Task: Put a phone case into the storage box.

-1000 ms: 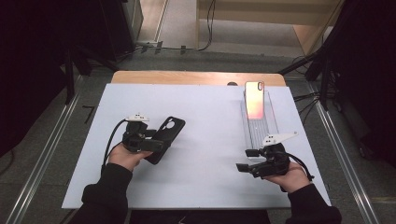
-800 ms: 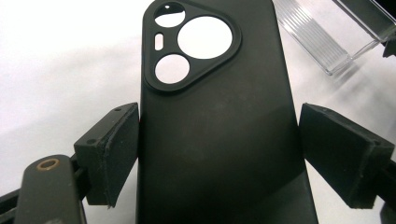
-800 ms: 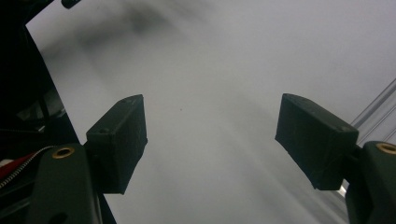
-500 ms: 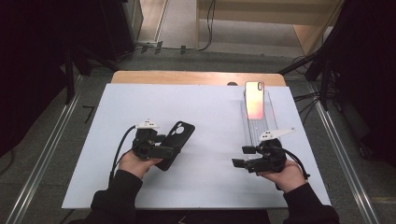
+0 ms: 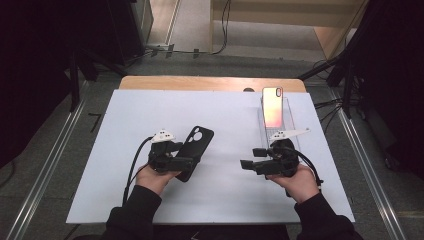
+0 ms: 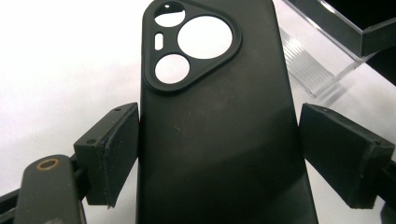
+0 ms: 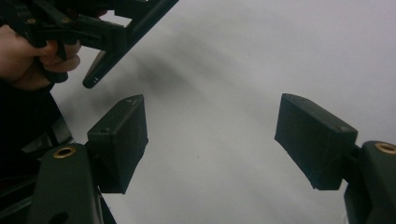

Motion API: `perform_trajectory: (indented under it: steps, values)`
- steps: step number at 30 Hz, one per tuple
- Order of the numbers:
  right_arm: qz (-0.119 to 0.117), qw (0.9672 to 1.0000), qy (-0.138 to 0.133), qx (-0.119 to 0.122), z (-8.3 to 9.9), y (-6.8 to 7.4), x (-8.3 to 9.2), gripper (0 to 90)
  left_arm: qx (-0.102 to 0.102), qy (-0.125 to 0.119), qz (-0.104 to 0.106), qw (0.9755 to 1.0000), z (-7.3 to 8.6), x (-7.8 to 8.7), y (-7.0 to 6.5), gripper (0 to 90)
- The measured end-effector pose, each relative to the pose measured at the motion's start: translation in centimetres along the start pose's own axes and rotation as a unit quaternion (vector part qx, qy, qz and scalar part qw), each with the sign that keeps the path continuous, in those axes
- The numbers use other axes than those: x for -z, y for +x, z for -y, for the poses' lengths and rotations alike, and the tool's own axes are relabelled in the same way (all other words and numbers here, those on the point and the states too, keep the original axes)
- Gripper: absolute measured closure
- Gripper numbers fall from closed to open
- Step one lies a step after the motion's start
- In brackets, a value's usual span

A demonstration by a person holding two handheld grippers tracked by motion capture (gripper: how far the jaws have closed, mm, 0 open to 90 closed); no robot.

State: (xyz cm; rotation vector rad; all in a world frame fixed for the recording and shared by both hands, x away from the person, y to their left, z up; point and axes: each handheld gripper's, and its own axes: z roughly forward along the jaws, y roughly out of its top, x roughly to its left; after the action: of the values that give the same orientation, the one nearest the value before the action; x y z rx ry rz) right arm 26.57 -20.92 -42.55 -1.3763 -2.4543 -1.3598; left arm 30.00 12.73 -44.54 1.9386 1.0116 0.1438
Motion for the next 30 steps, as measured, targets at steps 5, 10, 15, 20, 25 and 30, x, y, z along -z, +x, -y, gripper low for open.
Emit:
perform_trajectory:
  steps: [5, 10, 15, 20, 25, 30]
  values:
    - [0.001, 0.9999, -0.011, 0.0, -1.0, 0.5, -0.4, 23.3, -0.01, -0.013, -0.008, 0.9998, 0.3, -0.3, -0.5, 15.0]
    - [0.0, 0.9998, -0.018, -0.002, -1.8, 0.5, -0.9, 23.4, -0.01, -0.024, -0.009, 0.9996, 0.7, -0.9, -0.9, 15.0]
    - [0.006, 0.9997, -0.02, -0.009, -2.6, 0.6, -1.3, 23.3, -0.019, -0.034, -0.016, 0.9991, 1.0, -1.5, -1.5, 15.0]
    - [-0.002, 0.9995, -0.027, -0.015, -3.4, 0.8, -1.6, 23.2, -0.025, -0.048, -0.023, 0.9982, 1.2, -1.8, -1.8, 14.9]
    - [-0.009, 0.9993, -0.022, -0.028, -4.3, 1.1, -1.9, 23.2, -0.035, -0.057, -0.027, 0.9974, 1.4, -2.2, -2.1, 14.9]
    - [-0.014, 0.999, -0.025, -0.034, -5.0, 1.3, -2.5, 23.2, -0.046, -0.077, -0.03, 0.9955, 1.6, -2.4, -2.5, 14.9]
